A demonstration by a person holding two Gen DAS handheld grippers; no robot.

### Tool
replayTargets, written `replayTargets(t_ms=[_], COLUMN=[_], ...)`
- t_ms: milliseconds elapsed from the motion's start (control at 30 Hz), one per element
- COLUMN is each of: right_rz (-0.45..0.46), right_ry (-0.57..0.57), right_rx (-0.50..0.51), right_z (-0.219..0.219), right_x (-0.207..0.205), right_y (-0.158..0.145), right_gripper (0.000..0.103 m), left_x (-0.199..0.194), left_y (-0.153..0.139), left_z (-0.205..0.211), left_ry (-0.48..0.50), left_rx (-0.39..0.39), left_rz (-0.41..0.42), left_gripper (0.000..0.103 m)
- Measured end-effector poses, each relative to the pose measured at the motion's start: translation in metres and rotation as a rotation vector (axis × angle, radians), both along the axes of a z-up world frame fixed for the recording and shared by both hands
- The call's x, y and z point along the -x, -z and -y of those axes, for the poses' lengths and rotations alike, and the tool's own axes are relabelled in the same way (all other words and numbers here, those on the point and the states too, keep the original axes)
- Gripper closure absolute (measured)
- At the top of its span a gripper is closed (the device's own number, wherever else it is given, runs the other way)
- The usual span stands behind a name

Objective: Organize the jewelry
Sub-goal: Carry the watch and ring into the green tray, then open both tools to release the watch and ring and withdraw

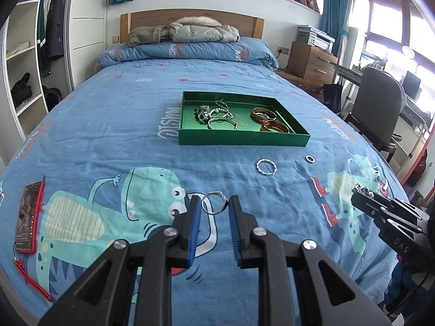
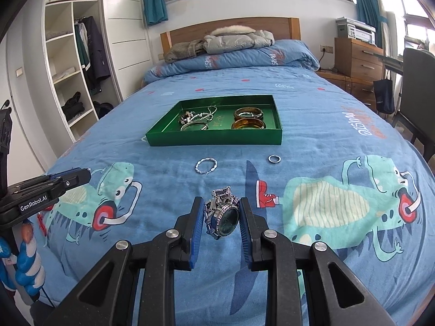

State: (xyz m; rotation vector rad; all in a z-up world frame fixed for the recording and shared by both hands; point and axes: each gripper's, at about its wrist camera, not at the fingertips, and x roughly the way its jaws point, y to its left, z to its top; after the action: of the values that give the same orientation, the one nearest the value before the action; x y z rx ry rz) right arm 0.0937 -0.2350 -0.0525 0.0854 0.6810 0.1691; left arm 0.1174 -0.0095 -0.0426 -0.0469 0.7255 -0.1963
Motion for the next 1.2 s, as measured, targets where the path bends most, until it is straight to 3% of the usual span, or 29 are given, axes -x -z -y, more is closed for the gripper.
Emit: replayTargets(t_ms=[300,633,900,1200], right_rz=[0.025,0.041,-0.013,-0.129], right_ry=[-0.027,-0.070,-0.116,-0.110], right_rx=[0.016,0.027,0.003,0.005], right_z=[-0.004,-0.013,-0.033,-0.043], right_x=[-0.027,-0.116,-0.212,-0.293], right_y=[-0.012,-0.026,-0.012,0.023], right_gripper=[0.077,0.077,0.077,0.086], left_x=[-0.036,-0.135,-0.218,-0.264], left_y=[-0.011,-0.010,0.021,0.068], left_z=[-0.001,0.014,0.025,0.021], left_ry=[0.007,0.010,-0.003,-0.025], left_rx=[0.006,-0.005,-0.031,-0.042], left_rz=[0.012,0.007,-0.080,-0.179], left_gripper=[0.084,0.084,0.084,0.084])
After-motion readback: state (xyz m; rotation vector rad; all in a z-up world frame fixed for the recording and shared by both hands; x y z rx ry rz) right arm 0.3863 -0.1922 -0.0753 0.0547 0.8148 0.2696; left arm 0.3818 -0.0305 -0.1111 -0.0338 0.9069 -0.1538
